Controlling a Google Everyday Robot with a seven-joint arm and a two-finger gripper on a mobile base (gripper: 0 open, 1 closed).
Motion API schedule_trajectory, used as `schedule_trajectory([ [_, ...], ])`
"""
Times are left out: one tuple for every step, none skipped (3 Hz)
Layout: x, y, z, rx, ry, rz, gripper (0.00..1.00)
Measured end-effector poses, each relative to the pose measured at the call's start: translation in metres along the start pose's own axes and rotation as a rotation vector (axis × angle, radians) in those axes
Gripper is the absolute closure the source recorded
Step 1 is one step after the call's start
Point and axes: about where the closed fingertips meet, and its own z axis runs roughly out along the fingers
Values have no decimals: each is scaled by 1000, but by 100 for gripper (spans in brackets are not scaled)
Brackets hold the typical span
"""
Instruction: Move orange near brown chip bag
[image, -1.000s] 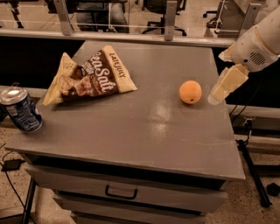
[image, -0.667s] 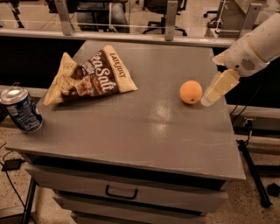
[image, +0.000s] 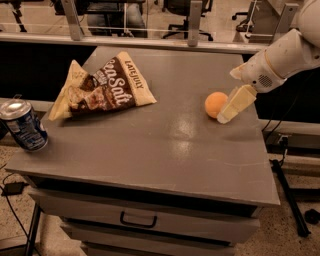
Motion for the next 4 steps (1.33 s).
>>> schedule_trajectory([
  [0, 1, 2, -3, 0, 0, 15],
  [-1, 1, 4, -8, 1, -2, 39],
  [-1, 2, 7, -12, 1, -2, 62],
  [-2, 2, 9, -16, 1, -3, 85],
])
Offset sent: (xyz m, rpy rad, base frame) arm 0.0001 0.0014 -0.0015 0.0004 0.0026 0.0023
